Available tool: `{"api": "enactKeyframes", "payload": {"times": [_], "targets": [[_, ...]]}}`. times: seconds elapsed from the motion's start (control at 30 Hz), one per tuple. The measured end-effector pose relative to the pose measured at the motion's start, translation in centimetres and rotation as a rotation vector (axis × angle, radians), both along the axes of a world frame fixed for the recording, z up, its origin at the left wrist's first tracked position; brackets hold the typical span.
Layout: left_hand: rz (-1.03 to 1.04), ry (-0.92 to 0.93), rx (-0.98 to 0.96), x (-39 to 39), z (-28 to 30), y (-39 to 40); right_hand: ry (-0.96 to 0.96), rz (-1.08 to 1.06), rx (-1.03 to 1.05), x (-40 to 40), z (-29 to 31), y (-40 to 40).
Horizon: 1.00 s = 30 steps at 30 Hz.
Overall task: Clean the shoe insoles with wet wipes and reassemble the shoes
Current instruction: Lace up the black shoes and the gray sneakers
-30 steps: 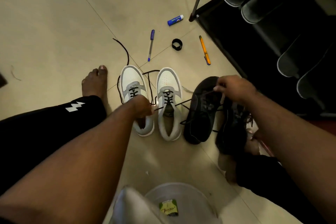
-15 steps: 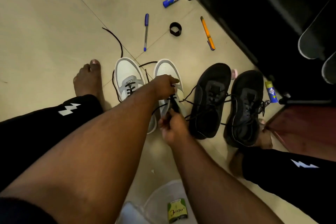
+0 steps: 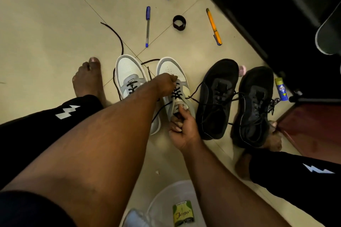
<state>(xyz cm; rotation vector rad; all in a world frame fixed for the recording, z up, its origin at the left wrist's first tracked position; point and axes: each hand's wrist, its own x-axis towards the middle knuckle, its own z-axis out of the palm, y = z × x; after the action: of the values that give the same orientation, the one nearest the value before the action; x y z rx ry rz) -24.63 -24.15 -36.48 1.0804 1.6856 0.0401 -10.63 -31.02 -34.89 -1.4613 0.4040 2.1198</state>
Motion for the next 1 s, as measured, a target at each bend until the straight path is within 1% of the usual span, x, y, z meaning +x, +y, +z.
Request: {"api": "enactKeyframes", "payload": {"times": [0.13,0.27,0.47,0.5,0.57,0.63,0.8,0.93,1.0], "targets": [[0.024,-0.024,-0.054,0.2,0.5,0.0,0.068,-0.046,0.023,0.4,-0.1,-0.5],[0.073,-0.051,-0.134,0.1,1.0,0.4,0.107,-0.019,0.007,0.7,-0.5,0.0],[0.032,-0.034,-0.161,-0.1,1.7,1.0,0.302,0.050,0.032,1.3,-2.4,0.9],[0.021,-0.032,-0.157,0.0,1.7,0.9,0.312,0.055,0.036,1.4,-2.4,1.0],[0.013,-0.028,-0.154,0.0,1.7,0.7,0.276,0.063,0.036,1.6,-2.5,0.9],[0.020,-0.034,-0.151,-0.1,1.8,0.7,0.253,0.033,0.047,1.8,-2.8,0.5],[0.019,-0.070,-0.075,-0.1,1.9,1.1,0.349,-0.123,0.110,1.5,-3.1,0.0],[-0.050,-0.008,-0.026,0.6,1.0,-0.2,0.386,-0.185,0.136,1.3,-2.5,0.7],[-0.030,0.001,-0.035,0.4,0.4,-1.0,0.381,-0.172,0.130,1.3,-2.5,0.7]]}}
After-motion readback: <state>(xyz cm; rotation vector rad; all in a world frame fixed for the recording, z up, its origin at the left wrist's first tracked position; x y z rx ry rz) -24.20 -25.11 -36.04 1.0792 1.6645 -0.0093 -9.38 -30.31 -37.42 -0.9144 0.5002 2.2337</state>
